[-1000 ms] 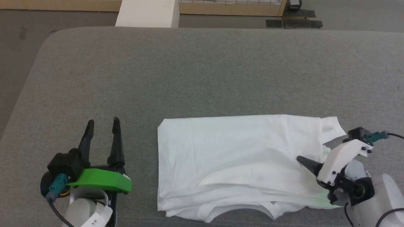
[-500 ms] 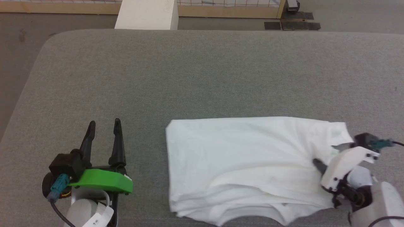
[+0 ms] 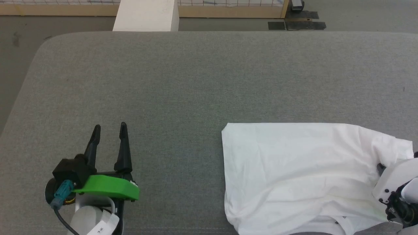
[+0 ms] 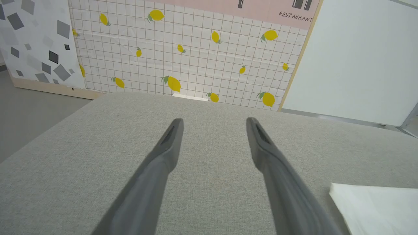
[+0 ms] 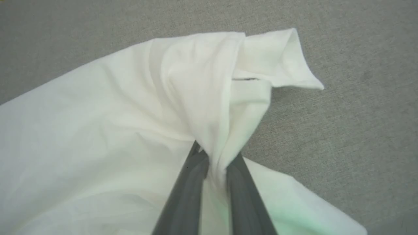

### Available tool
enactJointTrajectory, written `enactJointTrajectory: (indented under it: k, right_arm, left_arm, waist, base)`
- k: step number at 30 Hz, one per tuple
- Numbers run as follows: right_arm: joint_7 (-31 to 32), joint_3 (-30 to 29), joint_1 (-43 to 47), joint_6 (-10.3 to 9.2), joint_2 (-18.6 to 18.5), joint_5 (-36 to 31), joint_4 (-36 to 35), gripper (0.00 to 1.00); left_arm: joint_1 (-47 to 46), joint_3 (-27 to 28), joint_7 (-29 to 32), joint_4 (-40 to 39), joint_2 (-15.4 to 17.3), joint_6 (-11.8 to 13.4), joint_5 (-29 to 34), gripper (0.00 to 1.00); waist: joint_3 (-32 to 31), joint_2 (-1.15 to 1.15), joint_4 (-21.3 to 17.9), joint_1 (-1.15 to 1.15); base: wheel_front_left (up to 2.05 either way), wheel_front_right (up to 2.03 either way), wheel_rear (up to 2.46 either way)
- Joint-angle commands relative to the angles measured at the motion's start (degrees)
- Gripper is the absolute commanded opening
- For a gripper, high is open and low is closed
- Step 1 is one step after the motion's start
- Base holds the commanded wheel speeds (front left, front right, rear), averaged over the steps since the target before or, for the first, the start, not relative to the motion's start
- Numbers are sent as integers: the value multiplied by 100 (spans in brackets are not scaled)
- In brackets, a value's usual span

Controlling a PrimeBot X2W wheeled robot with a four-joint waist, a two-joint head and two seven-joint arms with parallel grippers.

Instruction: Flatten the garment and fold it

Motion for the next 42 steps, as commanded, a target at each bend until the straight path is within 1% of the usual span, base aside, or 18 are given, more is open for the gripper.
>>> enactJointTrajectory:
  k: [1,4,6,9,12,15,17,19,22,26,31,32,33,34,38,42]
  right_arm:
    - [37,146,119,-11,-14,-11,-204,0]
    - [200,568,338,-11,-14,63,-800,0]
    - [391,940,510,-11,-14,174,-1317,0]
    - [726,1640,783,-11,-14,203,-2177,0]
    - [1100,2414,938,-11,-14,105,-2841,0]
    - [1385,3156,925,-11,-14,24,-3153,0]
    - [1505,3605,811,-11,-14,-61,-3128,0]
    - [1584,4011,658,-11,-14,-63,-2951,0]
    - [1614,4495,380,-11,-14,-2,-2488,0]
    - [1564,4897,-6,-11,-14,134,-1794,0]
    - [1464,5160,-444,-11,-14,364,-928,0]
    - [1433,5216,-531,-11,-14,417,-758,18]
    - [1400,5275,-595,-11,-14,464,-639,88]
    - [1365,5328,-660,-11,-14,529,-502,100]
    - [1225,5536,-838,-11,-14,749,-232,100]
    - [982,5717,-974,-11,-14,950,-339,100]
  left_arm:
    - [9,-17,-22,4,-29,-39,26,100]
    - [22,-49,-22,15,-30,-39,22,100]
    - [31,-64,-22,22,-30,-39,25,100]
    - [38,-64,-22,22,-27,-39,24,100]
    - [27,-72,-22,25,-28,-39,27,100]
    - [3,-91,-22,26,-29,-39,18,100]
    - [-19,-106,-22,25,-29,-39,6,100]
    - [-48,-134,-22,27,-30,-39,-3,100]
    - [-99,-192,-22,38,-31,-39,-24,100]
    - [-170,-255,-22,50,-30,-39,-58,100]
    - [-228,-286,-22,58,-31,-39,-71,100]
    - [-236,-291,-22,59,-32,-39,-73,100]
    - [-239,-294,-22,61,-32,-39,-75,100]
    - [-241,-296,-22,65,-33,-39,-75,100]
    - [-212,-279,-22,89,-35,-39,-80,100]
    - [-155,-233,-22,122,-33,-39,-84,100]
  waist:
    - [-23,0,8,0]
    - [-51,0,23,0]
    - [-68,0,33,0]
    - [-75,0,42,0]
    - [-62,0,66,0]
    - [-36,0,100,0]
    - [-6,0,125,0]
    - [35,0,165,0]
    - [101,0,253,0]
    - [215,0,384,0]
    - [329,0,505,0]
    - [343,0,526,0]
    - [350,0,537,0]
    - [352,0,549,0]
    - [314,0,545,0]
    - [213,0,462,0]
  base:
    - [0,0,0]
    - [0,0,0]
    - [0,0,0]
    - [0,0,0]
    - [0,0,0]
    - [0,0,0]
    - [0,0,0]
    - [0,0,0]
    - [0,0,0]
    - [0,0,0]
    - [0,0,0]
    - [0,0,0]
    - [0,0,0]
    - [0,0,0]
    - [0,0,0]
    - [0,0,0]
